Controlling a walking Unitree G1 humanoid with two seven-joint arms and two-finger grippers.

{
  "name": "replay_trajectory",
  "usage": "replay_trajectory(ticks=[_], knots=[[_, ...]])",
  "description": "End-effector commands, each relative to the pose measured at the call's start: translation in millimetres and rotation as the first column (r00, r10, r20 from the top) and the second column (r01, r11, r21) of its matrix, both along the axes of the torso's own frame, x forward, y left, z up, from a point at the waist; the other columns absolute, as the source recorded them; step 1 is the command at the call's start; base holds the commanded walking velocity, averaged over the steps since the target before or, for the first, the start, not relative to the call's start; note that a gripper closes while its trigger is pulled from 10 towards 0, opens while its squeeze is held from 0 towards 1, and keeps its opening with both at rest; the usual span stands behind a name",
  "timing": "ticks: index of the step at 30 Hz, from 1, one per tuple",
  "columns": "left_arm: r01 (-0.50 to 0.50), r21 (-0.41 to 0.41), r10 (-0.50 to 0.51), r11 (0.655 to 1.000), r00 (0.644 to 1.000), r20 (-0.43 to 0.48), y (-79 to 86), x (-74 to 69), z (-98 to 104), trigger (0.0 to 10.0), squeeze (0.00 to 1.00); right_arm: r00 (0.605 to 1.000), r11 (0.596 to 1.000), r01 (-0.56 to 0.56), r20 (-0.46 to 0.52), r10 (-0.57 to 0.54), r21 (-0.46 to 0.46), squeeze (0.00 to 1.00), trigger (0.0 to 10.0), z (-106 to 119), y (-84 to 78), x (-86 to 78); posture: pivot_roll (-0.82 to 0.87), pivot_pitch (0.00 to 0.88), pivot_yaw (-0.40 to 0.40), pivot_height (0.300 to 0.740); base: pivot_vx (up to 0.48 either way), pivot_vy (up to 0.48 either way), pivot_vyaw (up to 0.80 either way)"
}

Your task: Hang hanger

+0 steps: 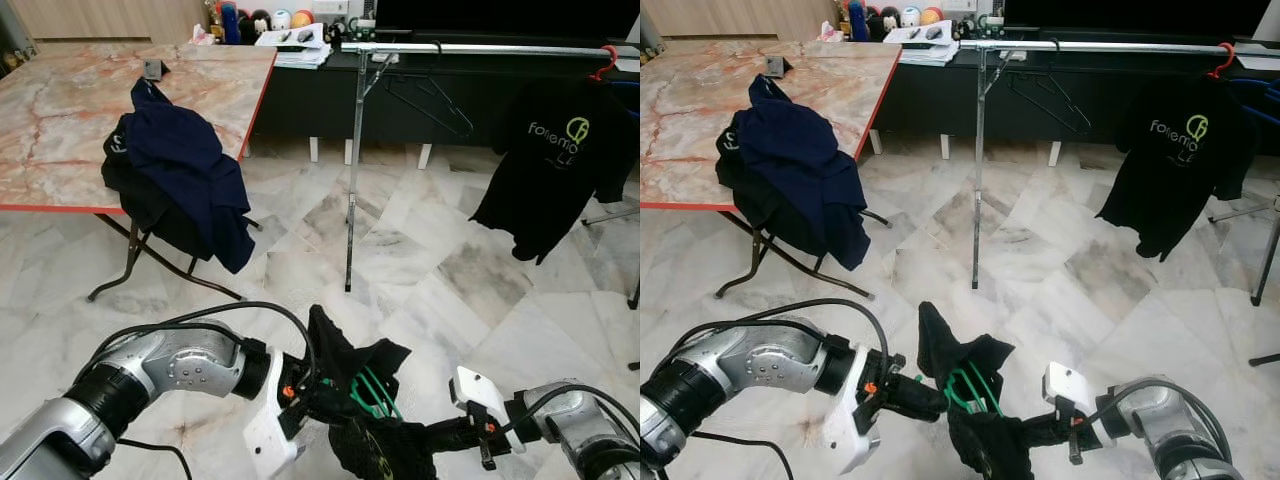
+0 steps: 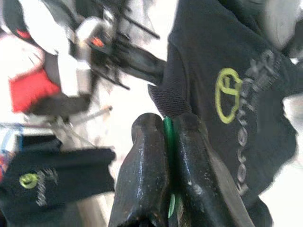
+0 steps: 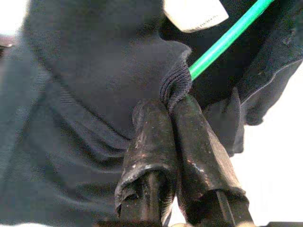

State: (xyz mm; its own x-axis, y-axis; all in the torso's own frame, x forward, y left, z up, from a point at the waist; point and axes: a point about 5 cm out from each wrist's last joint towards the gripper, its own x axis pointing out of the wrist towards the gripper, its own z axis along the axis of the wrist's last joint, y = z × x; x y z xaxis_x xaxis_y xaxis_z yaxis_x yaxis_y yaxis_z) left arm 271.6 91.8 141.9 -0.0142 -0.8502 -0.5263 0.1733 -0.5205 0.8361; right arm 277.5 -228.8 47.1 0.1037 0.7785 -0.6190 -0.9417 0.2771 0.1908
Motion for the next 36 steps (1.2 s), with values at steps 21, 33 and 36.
replay_trajectory(ticks=[21,33,36], knots=[[-0.58,0.101,0.586,0.809,0.809,-0.046,39.2,46.0,-33.4,10.0,0.0,0.97,0.95,-0.199,0.088,0.226,-0.24,0.0,0.0,-1.6,-11.5,-12.3,0.12,0.18,0.012,0.74,0.0,0.0,0.0],[-0.394,0.231,0.421,0.89,0.904,-0.08,63.3,30.9,-27.0,10.0,0.0,0.942,0.864,-0.309,-0.002,0.336,-0.397,0.0,0.0,-20.9,-23.0,-34.6,0.11,0.188,0.004,0.74,0.0,0.0,0.0],[-0.379,0.223,0.41,0.898,0.905,-0.112,65.1,32.1,-20.8,10.0,0.0,0.938,0.848,-0.315,-0.005,0.346,-0.427,0.0,0.0,-23.6,-25.6,-36.7,0.11,0.191,-0.001,0.74,0.0,0.0,0.0]])
